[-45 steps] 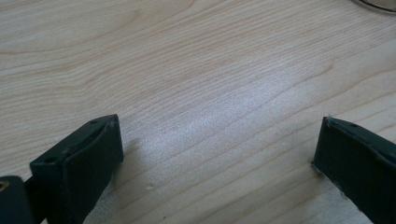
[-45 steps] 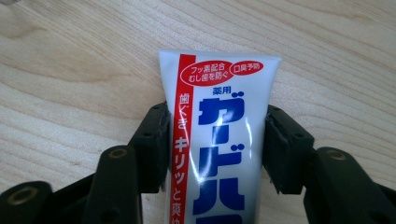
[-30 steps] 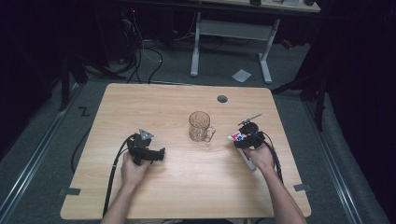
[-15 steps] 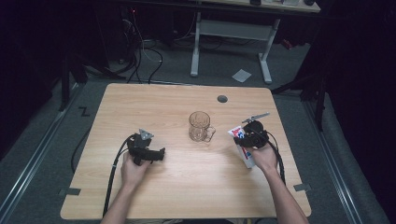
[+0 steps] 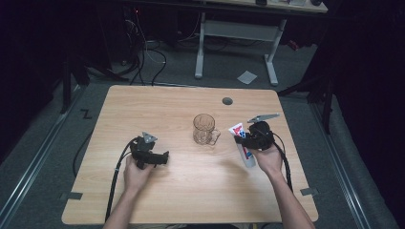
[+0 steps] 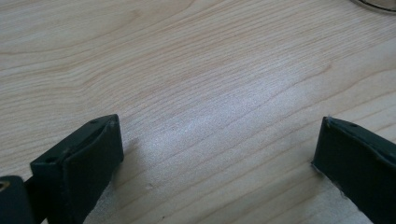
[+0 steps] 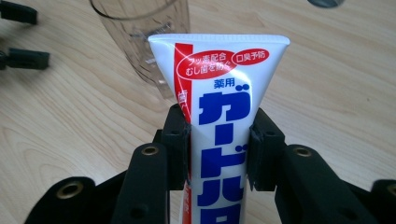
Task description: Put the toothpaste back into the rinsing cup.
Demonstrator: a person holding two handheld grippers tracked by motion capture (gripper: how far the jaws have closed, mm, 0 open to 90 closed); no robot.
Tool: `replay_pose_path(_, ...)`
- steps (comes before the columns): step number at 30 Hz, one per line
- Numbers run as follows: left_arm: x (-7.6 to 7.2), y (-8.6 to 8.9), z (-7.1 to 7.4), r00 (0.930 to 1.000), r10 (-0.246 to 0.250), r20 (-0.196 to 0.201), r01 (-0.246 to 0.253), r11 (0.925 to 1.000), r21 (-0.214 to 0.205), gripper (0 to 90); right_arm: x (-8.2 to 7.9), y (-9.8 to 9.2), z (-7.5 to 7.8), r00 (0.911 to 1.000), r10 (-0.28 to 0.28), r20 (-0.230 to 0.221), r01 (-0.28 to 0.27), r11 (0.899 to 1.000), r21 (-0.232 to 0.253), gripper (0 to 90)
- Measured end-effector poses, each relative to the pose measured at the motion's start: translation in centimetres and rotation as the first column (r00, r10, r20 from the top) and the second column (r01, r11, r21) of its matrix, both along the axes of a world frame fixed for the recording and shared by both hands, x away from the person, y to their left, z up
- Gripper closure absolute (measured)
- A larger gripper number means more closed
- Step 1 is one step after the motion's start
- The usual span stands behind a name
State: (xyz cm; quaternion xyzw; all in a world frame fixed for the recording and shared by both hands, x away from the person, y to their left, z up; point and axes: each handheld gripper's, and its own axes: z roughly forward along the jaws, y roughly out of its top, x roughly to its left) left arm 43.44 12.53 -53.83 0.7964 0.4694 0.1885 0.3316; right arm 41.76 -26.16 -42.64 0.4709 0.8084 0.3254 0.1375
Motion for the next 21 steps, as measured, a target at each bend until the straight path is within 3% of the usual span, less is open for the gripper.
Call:
replay_pose_path(7, 0.0, 0.0, 0.0, 1.0000, -0.001, 0.000, 0.001, 1.0000, 0.000, 1.6, 0.0, 1.3, 1.2, 0.9969, 0.040, 0.068, -0.042, 0.999, 0.031, 65.7)
replay_pose_path(21, 0.0, 0.0, 0.0, 1.0000, -0.004, -0.001, 0.004, 1.0000, 0.001, 1.7, 0.5, 3.2, 3.3, 0.9859, 0.093, 0.139, -0.105, 0.991, 0.082, 65.6)
